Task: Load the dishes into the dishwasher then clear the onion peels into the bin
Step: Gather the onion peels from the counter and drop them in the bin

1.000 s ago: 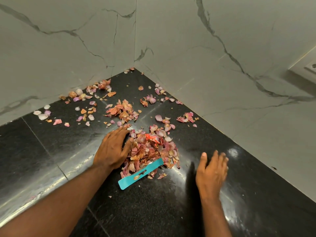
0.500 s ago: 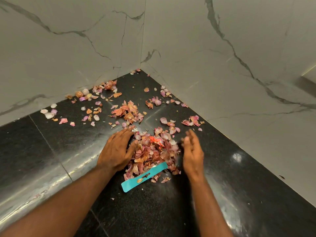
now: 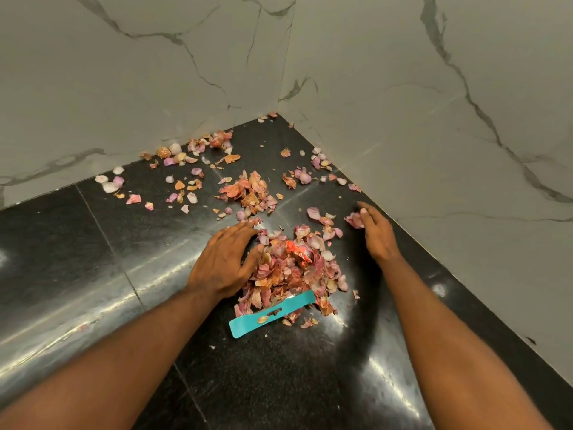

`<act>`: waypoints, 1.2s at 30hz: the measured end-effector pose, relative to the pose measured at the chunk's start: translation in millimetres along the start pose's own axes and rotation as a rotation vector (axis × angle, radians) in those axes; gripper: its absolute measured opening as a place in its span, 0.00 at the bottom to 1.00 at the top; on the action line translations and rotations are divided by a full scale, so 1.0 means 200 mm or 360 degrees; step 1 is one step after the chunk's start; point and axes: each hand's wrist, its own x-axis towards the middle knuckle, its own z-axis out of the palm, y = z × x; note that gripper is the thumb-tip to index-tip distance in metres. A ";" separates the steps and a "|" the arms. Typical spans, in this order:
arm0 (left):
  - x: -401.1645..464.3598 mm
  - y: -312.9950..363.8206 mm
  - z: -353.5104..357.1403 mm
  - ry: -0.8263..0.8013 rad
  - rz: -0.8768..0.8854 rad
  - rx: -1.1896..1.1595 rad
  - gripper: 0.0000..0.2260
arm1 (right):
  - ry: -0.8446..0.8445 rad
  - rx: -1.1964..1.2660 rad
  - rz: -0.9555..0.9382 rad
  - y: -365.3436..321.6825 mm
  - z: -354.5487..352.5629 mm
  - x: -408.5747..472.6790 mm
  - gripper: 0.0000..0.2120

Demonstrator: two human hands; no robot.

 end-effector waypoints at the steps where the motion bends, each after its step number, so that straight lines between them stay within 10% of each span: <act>1: 0.00 0.00 0.00 0.0006 -0.0002 -0.0007 0.26 | -0.0028 0.0085 -0.0066 -0.04 0.05 -0.06 0.18; 6: 0.00 0.00 -0.01 0.0020 -0.0002 -0.0003 0.27 | -0.0372 0.0243 -0.0343 -0.23 0.20 -0.32 0.15; 9: 0.00 0.00 -0.01 0.0014 -0.0016 0.0014 0.27 | -0.0081 0.0346 -0.0340 -0.22 0.15 -0.31 0.16; 16: 0.00 0.01 0.00 0.0009 -0.0017 0.0018 0.27 | 0.0003 -0.0565 -0.0013 0.06 0.05 -0.21 0.31; 23: 0.00 0.00 -0.01 0.0048 0.0007 -0.0013 0.28 | -0.0138 0.0381 -0.0382 -0.15 0.23 -0.42 0.16; 27: 0.00 -0.01 -0.01 0.0038 0.0002 -0.0010 0.28 | 0.0413 -0.0320 -0.0137 -0.05 0.13 -0.25 0.18; 36: 0.01 0.00 0.00 0.0034 -0.0001 -0.0009 0.28 | 0.0292 -0.0902 0.0033 0.02 -0.03 -0.19 0.09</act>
